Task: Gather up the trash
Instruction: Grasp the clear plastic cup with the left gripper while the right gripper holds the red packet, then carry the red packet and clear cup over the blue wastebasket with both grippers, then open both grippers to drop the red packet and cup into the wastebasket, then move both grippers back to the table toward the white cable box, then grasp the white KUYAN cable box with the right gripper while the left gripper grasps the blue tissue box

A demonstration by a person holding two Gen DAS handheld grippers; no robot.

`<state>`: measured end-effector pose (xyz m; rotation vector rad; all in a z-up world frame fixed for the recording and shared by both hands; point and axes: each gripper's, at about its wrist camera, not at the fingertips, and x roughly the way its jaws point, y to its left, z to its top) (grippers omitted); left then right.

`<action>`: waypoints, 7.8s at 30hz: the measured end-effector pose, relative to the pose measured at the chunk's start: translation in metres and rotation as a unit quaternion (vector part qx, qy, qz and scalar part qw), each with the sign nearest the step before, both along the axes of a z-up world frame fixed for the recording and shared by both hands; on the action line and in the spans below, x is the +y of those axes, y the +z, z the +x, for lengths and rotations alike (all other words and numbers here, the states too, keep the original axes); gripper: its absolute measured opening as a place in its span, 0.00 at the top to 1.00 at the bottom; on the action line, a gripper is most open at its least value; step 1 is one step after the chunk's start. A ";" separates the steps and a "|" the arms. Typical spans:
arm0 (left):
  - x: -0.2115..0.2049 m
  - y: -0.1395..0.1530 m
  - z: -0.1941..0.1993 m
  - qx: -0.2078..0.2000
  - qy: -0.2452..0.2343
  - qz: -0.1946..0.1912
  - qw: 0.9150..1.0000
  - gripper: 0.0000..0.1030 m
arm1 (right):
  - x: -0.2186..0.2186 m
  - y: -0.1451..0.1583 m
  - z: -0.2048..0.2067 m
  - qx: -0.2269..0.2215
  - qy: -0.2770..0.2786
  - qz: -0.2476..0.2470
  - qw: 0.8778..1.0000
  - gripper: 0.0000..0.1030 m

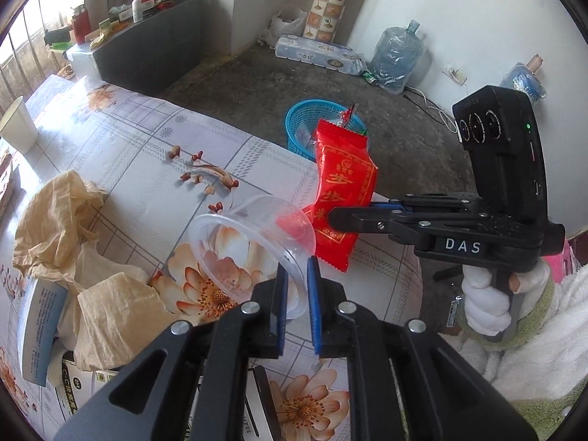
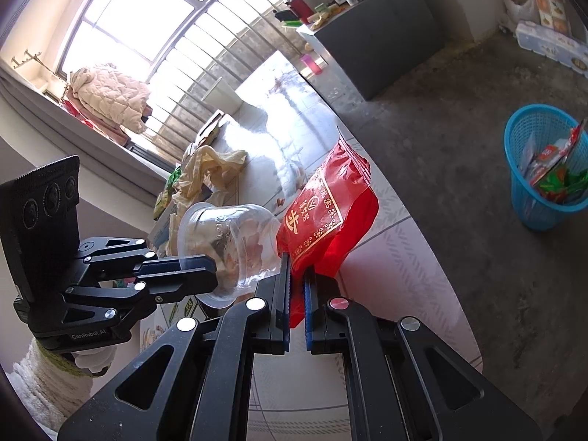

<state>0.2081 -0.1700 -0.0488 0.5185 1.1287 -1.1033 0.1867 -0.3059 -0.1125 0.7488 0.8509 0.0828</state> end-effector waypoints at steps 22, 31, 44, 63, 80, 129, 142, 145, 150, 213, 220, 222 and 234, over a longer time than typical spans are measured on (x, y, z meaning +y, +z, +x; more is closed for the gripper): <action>-0.082 0.055 -0.014 -0.048 -0.024 -0.057 0.997 0.95 | -0.088 0.029 -0.068 -0.072 -0.123 0.001 0.990 0.98; -0.216 0.015 -0.013 -0.046 -0.071 -0.006 0.996 0.95 | -0.171 -0.007 -0.140 -0.027 -0.269 -0.010 0.963 0.98; -0.408 -0.106 0.019 -0.049 -0.042 0.078 0.995 0.63 | -0.218 -0.063 -0.154 0.035 -0.320 0.030 0.946 0.98; -0.312 -0.035 0.031 -0.060 0.004 0.003 0.998 0.48 | -0.280 -0.135 -0.091 0.108 -0.320 0.028 0.941 0.97; -0.063 0.043 0.042 -0.053 0.162 -0.078 0.982 0.44 | -0.320 -0.203 -0.059 0.118 -0.338 0.093 0.929 0.63; 0.244 -0.015 -0.018 -0.034 0.481 -0.100 0.871 0.33 | 0.074 0.044 0.020 -0.087 0.233 -0.058 0.967 0.19; 0.279 -0.030 -0.031 -0.027 0.501 -0.106 0.858 0.33 | 0.222 0.000 0.111 -0.004 0.377 -0.252 0.891 0.19; 0.281 -0.033 -0.032 -0.028 0.504 -0.103 0.857 0.33 | 0.228 -0.003 0.115 0.005 0.387 -0.233 0.892 0.29; 0.286 -0.032 -0.032 -0.030 0.509 -0.104 0.854 0.33 | 0.232 0.006 0.098 0.002 0.393 -0.216 0.894 0.38; 0.315 -0.030 0.111 0.051 0.412 -0.001 0.910 0.17 | 0.066 0.003 -0.019 0.071 0.170 -0.140 0.973 0.37; 0.315 -0.029 0.016 0.068 0.466 -0.053 0.880 0.17 | 0.061 0.004 -0.019 0.075 0.129 -0.113 0.982 0.37; 0.314 -0.029 -0.001 0.086 0.477 -0.074 0.871 0.17 | 0.057 0.004 -0.019 0.078 0.118 -0.094 0.985 0.35; 0.292 -0.035 -0.065 0.122 0.481 -0.118 0.860 0.16 | 0.048 0.002 -0.033 0.070 0.103 -0.006 0.992 0.28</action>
